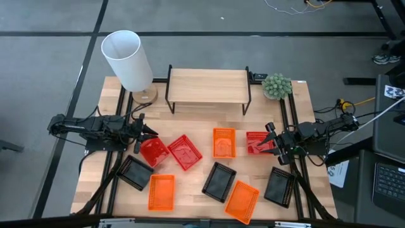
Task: Stack baskets on shelf by color
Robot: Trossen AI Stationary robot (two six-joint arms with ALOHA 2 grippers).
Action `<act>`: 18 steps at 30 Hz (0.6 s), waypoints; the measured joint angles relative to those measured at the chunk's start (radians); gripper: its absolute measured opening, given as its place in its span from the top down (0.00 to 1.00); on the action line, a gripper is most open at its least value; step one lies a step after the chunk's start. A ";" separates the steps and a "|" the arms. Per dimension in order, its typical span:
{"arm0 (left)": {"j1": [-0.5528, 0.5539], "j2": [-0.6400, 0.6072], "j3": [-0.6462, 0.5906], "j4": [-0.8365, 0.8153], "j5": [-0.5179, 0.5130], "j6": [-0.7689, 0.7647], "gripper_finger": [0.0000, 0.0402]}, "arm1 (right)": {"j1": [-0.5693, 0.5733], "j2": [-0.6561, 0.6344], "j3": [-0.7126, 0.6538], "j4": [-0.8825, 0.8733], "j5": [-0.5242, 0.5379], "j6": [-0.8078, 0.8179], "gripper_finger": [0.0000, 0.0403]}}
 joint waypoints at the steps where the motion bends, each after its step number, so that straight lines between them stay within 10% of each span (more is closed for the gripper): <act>1: 0.000 0.000 0.000 0.000 0.000 0.000 0.88 | 0.000 0.000 0.000 0.000 0.000 0.000 0.68; 18: 0.000 0.000 0.000 0.137 -0.007 -0.105 0.88 | 0.000 0.000 0.000 0.000 0.000 0.000 0.68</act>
